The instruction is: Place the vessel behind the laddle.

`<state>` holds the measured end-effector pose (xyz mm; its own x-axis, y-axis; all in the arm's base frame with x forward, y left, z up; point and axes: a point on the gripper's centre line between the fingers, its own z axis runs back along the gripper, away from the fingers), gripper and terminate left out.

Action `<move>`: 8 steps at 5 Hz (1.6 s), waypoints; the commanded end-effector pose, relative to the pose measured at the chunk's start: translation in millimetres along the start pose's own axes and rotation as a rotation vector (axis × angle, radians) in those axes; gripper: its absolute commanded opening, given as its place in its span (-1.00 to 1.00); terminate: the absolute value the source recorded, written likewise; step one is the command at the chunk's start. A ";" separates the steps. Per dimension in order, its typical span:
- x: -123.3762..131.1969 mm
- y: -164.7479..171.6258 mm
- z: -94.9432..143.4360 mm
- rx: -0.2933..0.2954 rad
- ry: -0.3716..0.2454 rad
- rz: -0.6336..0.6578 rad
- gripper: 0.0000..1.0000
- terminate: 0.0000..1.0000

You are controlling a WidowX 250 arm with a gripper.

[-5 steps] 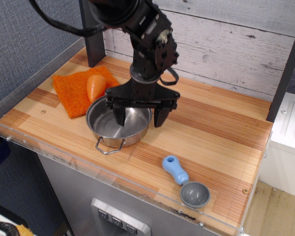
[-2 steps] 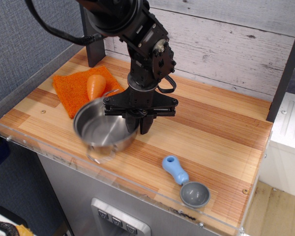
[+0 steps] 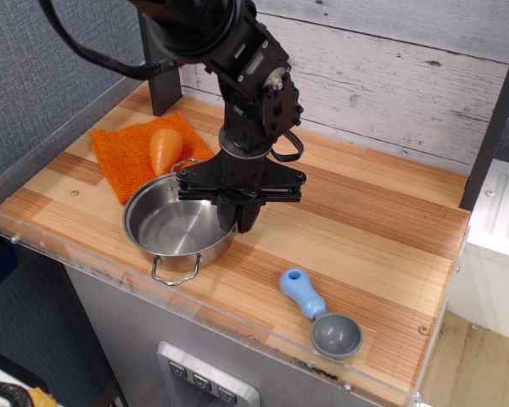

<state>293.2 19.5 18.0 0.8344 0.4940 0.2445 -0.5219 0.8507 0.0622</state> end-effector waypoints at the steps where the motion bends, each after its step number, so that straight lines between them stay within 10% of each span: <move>1: 23.7 -4.2 55.8 -0.102 -0.076 0.110 -1.00 -1.00; 4: 26.1 -79.2 85.1 -0.241 -0.107 -0.019 -1.00 -1.00; 8: 19.4 -150.6 55.7 -0.217 -0.096 -0.215 -1.00 -1.00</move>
<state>375.8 -106.3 48.2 0.9102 0.2869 0.2986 -0.2836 0.9573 -0.0554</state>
